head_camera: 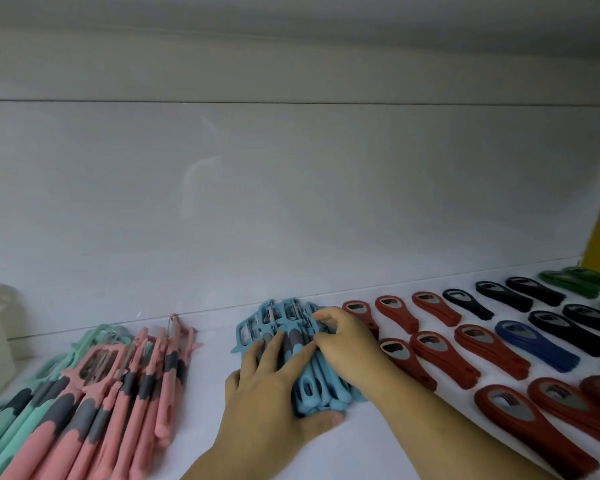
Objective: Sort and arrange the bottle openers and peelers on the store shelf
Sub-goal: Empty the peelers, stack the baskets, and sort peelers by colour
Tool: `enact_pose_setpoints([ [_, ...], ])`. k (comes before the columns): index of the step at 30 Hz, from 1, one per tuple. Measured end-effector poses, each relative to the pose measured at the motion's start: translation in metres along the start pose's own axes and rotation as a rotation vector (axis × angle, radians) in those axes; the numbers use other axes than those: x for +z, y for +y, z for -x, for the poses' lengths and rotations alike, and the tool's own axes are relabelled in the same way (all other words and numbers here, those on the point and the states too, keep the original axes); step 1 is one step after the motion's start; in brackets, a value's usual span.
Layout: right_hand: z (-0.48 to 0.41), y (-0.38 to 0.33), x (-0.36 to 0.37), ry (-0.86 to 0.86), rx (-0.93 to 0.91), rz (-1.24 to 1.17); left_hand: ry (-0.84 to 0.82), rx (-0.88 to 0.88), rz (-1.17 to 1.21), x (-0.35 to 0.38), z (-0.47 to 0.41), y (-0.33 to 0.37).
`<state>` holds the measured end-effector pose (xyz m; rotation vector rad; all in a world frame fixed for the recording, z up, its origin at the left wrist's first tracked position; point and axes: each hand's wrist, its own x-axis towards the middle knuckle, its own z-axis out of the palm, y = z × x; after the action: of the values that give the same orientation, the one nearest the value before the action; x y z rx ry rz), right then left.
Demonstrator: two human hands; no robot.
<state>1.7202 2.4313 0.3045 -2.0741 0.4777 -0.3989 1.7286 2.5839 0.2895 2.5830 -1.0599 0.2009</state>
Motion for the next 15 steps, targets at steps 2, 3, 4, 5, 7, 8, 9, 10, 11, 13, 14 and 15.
enact_pose_setpoints([
  [2, -0.001, 0.0, -0.001, 0.04, -0.006, 0.028, -0.005, -0.016, 0.009, 0.001, -0.001, 0.0],
  [3, -0.001, 0.0, -0.003, 0.059, -0.008, 0.039, -0.013, -0.028, 0.021, 0.002, -0.002, 0.0],
  [4, -0.001, 0.0, -0.004, 0.075, -0.01, 0.047, -0.025, -0.042, 0.043, 0.002, -0.002, -0.001],
  [5, -0.001, 0.0, -0.005, 0.088, -0.011, 0.055, -0.041, -0.056, 0.077, 0.002, -0.003, -0.002],
  [7, -0.001, -0.001, -0.006, 0.123, -0.018, 0.073, -0.079, -0.067, 0.154, 0.002, -0.004, -0.004],
  [8, 0.0, -0.002, -0.007, 0.145, -0.026, 0.076, -0.094, -0.066, 0.186, 0.002, -0.004, -0.006],
  [9, -0.001, -0.003, -0.007, 0.17, -0.034, 0.07, -0.104, -0.065, 0.214, 0.002, -0.004, -0.007],
  [10, -0.001, -0.003, -0.008, 0.199, -0.038, 0.054, -0.112, -0.062, 0.24, 0.002, -0.004, -0.009],
  [11, -0.002, -0.004, -0.01, 0.227, -0.035, 0.025, -0.12, -0.059, 0.265, 0.002, -0.004, -0.01],
  [13, -0.002, -0.006, -0.014, 0.271, -0.03, -0.07, -0.129, -0.045, 0.308, 0.001, -0.004, -0.012],
  [14, -0.002, -0.008, -0.015, 0.279, -0.038, -0.132, -0.13, -0.037, 0.325, 0.001, -0.003, -0.012],
  [15, -0.001, -0.009, -0.015, 0.276, -0.048, -0.196, -0.128, -0.029, 0.339, 0.0, -0.002, -0.012],
])
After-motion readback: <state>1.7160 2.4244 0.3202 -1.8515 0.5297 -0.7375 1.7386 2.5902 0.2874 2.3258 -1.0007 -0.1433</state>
